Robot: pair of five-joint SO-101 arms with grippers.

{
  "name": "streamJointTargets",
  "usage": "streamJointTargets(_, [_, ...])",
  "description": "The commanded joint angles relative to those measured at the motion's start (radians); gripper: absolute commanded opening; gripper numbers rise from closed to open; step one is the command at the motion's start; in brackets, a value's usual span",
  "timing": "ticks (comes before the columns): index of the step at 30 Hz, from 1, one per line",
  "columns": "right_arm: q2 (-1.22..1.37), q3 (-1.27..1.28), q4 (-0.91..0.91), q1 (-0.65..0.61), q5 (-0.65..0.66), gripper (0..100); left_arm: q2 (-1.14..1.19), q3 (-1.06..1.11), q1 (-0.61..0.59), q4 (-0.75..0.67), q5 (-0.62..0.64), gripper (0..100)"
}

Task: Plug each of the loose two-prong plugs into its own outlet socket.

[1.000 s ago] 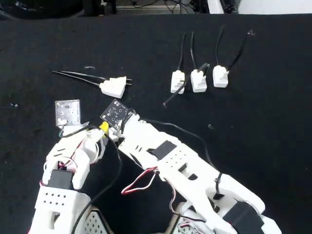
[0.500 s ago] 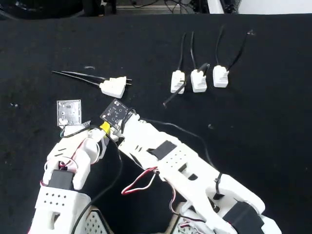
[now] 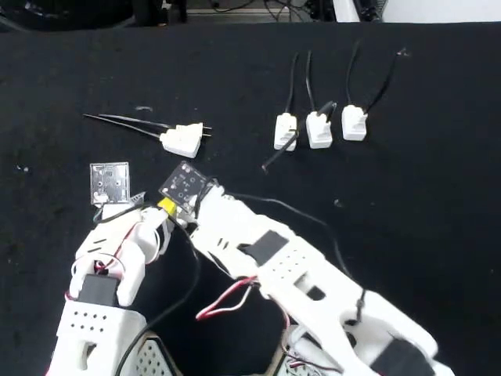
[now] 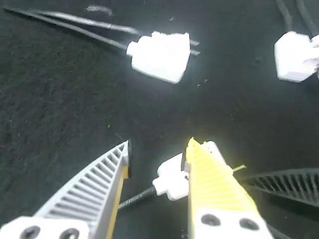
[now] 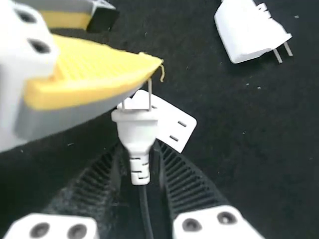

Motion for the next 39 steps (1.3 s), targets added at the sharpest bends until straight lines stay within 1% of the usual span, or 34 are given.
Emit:
streamJointTargets(1, [-0.137, 0.016, 0.003, -0.017, -0.017, 1.1, 0.008, -0.012, 0.013, -0.009, -0.008, 19])
streamJointTargets(4, [-0.179, 0.041, 0.003, -0.018, -0.018, 1.1, 0.008, -0.012, 0.013, -0.009, -0.008, 19])
streamJointTargets(17, [-0.189, 0.044, -0.008, -0.018, -0.021, 1.1, 0.008, -0.010, 0.008, -0.009, -0.008, 19])
streamJointTargets(22, [-0.191, 0.044, -0.025, -0.017, -0.110, 1.1, 0.008, -0.010, 0.010, -0.012, -0.008, 19])
streamJointTargets(34, [-0.191, 0.038, -0.026, -0.020, -0.129, 1.1, 0.008, -0.010, 0.008, -0.014, -0.008, 19])
streamJointTargets(37, [-0.191, 0.036, -0.026, -0.020, -0.183, 1.1, 0.008, -0.010, 0.008, -0.014, -0.008, 19])
streamJointTargets(39, [-0.191, 0.036, -0.026, -0.020, -0.190, 1.1, 0.008, -0.010, 0.008, -0.014, -0.008, 19])
